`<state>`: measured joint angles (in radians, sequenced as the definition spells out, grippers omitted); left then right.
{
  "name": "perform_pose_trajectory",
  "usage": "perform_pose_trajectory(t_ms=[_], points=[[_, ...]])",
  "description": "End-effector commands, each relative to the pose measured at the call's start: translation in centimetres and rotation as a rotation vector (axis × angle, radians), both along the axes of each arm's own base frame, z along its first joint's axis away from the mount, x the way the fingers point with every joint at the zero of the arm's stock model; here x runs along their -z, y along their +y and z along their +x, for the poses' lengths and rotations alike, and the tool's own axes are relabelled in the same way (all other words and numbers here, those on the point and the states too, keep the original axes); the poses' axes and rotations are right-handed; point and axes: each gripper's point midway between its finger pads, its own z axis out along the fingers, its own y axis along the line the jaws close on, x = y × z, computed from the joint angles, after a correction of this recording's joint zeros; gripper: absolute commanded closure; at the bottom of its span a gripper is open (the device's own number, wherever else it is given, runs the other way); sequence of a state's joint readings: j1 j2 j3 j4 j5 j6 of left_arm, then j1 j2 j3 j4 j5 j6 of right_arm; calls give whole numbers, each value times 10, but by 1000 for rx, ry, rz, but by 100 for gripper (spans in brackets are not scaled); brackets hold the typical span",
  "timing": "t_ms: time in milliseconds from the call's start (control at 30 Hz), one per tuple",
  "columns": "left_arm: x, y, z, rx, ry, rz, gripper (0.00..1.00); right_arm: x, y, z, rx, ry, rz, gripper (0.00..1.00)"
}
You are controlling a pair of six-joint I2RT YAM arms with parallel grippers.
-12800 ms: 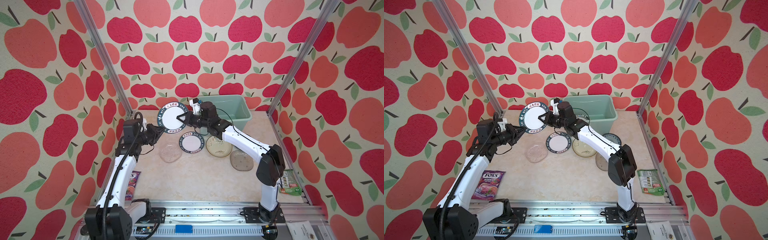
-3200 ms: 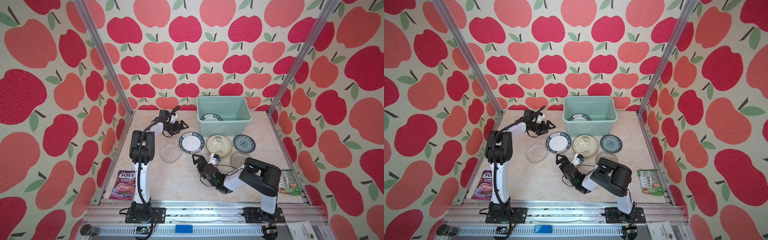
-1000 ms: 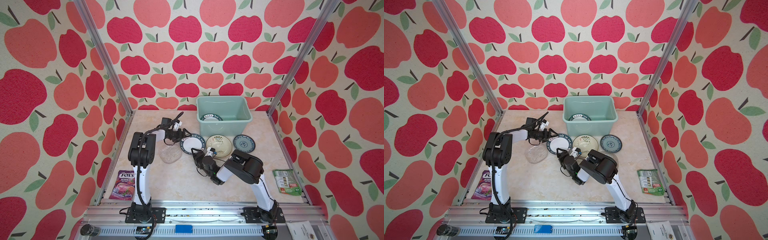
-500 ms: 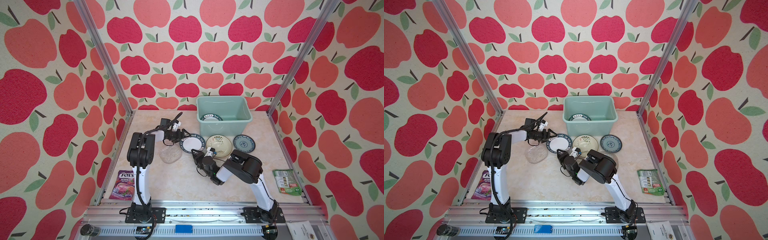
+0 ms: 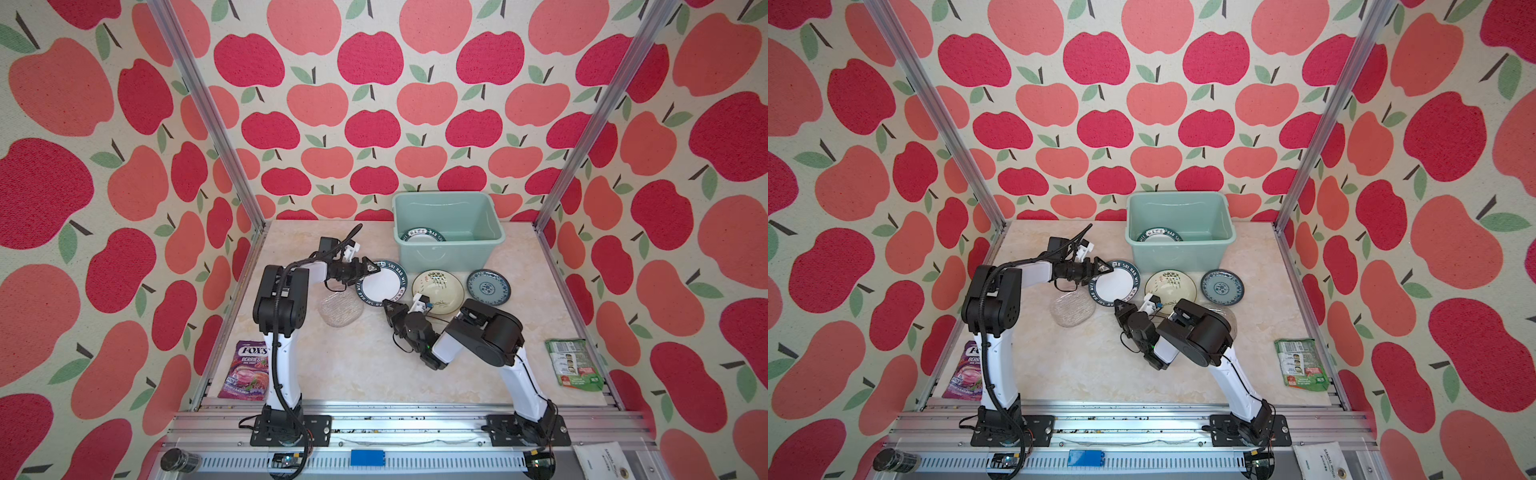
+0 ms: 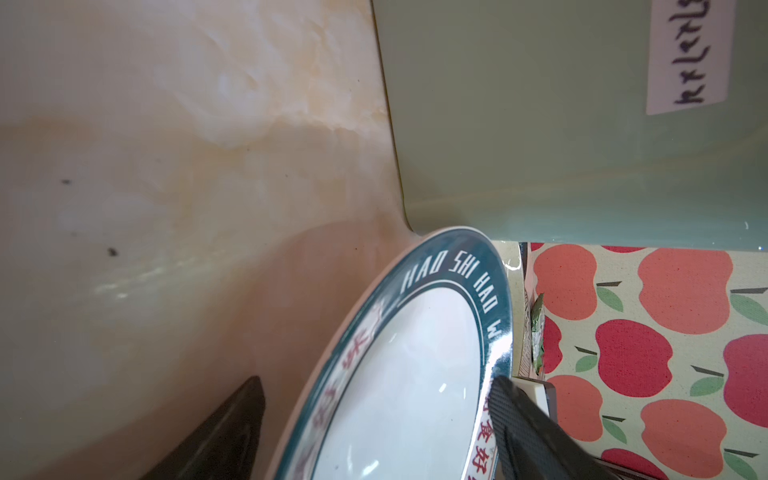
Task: Place the plates into the plastic bin on the countertop
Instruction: 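Lift the green-rimmed plate upright between both grippers, drawing it toward the robot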
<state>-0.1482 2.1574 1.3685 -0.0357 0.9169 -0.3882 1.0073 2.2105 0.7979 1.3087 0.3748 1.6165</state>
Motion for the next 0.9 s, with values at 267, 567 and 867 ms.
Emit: perform_pose_trajectory(t_ms=[267,567,867], points=[[-69,21,6,-82,-122,-38,12,11,-10,-8,-45,34,-148,94],[-139,30,-14,-132,-265,-19,11,-35,-11,-26,-133,-30,-192,97],[-205,35,-62,-174,-381,35,11,-84,-20,-54,-277,-93,-255,100]])
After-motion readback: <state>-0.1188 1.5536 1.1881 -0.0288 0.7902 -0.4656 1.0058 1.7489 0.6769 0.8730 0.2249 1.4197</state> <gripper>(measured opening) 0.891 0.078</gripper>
